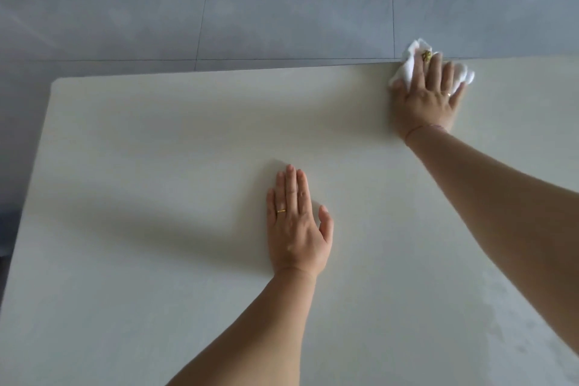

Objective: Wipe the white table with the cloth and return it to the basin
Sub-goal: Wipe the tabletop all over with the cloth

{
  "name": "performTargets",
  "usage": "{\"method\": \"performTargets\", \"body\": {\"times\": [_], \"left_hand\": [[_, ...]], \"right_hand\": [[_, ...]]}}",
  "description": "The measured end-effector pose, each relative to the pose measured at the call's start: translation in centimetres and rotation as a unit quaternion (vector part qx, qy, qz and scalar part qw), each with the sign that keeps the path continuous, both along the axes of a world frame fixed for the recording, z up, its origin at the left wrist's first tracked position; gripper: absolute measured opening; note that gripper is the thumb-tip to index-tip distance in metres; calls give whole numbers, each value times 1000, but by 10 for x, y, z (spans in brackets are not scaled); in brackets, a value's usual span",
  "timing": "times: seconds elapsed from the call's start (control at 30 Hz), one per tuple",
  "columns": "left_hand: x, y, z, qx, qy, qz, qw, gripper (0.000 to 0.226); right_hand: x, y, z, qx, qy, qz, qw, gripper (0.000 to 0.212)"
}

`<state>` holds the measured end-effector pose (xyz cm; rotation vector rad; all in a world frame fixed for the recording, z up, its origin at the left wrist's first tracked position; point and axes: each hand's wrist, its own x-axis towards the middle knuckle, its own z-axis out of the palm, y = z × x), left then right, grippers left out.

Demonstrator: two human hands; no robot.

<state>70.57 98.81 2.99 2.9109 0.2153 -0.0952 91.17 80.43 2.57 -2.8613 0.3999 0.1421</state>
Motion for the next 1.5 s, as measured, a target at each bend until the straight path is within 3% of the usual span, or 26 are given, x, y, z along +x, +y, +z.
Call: {"method": "performTargets", "body": {"times": [0.07, 0.13, 0.23, 0.3, 0.37, 0.47, 0.53, 0.63, 0.67, 0.73, 0.8, 0.9, 1.0, 1.1, 1.17, 1.23, 1.3, 1.33, 1.43, 1.5], "left_hand": [[0, -1, 0, -1, -1, 3, 1000, 67], [-1, -1, 1, 2, -3, 6, 1000, 67], [0, -2, 1, 3, -4, 7, 1000, 67], [0, -2, 1, 5, -6, 5, 1000, 67], [1, -2, 0, 6, -5, 1, 1000, 67], [1, -1, -2, 8, -12, 5, 1000, 67], [-1, -1, -2, 10, -12, 4, 1000, 67], [0, -2, 0, 12, -13, 3, 1000, 68], [0, -2, 0, 11, -16, 2, 1000, 68], [0, -2, -1, 10, -24, 1, 1000, 68], [0, -2, -1, 10, -25, 3, 1000, 68], [0, -3, -3, 13, -35, 2, 999, 68], [-1, -1, -4, 20, -36, -4, 999, 68], [-1, 0, -5, 26, -41, -9, 999, 68], [-1, 0, -7, 26, -40, -12, 999, 68], [-1, -1, -8, 28, -38, -13, 999, 66], [-2, -4, -9, 37, -30, -7, 999, 63], [-3, -6, -9, 44, -25, -3, 999, 61], [-11, -15, -2, 59, -24, 26, 998, 61], [-31, -22, 4, 58, -37, 47, 997, 64]], "right_hand": [[-17, 23, 4, -2, 2, -9, 1000, 63], [-42, 46, 5, -5, -8, 137, 991, 63], [-58, 26, 9, -20, -3, 366, 930, 60], [-47, -13, 6, -19, -3, 331, 943, 59], [-38, -47, 4, 0, 12, 181, 983, 60], [-51, -33, 3, -2, 12, 6, 1000, 62], [-77, -4, 3, 1, -8, 56, 998, 61], [-109, -9, 7, -10, -6, 285, 958, 59], [-108, -27, 8, -15, -7, 314, 949, 59], [-101, -69, 6, -24, -4, 259, 965, 59], [-96, -97, 6, -13, 18, 122, 992, 60], [-105, -72, 5, -16, -2, 1, 1000, 60], [-137, -40, 6, -6, -4, 150, 989, 59], [-155, -76, 8, -12, -1, 303, 953, 55], [-154, -112, 7, -6, 5, 249, 968, 55], [-156, -125, 6, 5, 19, 105, 994, 55], [-172, -98, 7, -7, 16, 2, 1000, 57], [-187, -77, 7, -9, 8, 2, 1000, 58], [-234, -42, 12, 11, 5, 199, 980, 58], [-240, -69, 13, -1, -9, 304, 953, 56]]}}
